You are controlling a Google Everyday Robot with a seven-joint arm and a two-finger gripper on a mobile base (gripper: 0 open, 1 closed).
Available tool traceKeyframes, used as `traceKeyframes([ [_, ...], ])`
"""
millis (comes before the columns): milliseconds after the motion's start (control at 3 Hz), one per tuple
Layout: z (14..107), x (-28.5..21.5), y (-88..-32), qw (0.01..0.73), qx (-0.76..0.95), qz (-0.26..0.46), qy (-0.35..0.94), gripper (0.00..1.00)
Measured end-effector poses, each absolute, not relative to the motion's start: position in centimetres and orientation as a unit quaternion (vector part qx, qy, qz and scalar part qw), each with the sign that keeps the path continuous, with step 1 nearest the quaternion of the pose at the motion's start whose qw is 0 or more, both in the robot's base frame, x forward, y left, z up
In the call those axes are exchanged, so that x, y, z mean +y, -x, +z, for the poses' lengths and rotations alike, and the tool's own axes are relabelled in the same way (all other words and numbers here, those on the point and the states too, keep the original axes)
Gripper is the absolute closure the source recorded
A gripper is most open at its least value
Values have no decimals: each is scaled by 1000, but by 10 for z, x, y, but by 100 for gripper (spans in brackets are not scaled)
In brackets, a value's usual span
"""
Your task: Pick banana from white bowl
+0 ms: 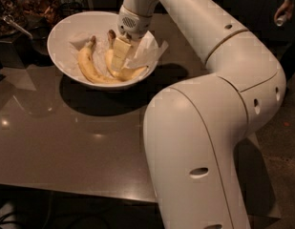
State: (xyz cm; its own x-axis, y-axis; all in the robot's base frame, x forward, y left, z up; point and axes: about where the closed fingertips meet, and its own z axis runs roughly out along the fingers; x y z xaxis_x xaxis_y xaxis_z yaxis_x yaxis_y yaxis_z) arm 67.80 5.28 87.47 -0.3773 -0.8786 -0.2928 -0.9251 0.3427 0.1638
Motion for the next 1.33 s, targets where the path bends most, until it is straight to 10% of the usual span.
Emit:
traceKeyframes([
  [1333,844,71,-682,45,818,171,548,38],
])
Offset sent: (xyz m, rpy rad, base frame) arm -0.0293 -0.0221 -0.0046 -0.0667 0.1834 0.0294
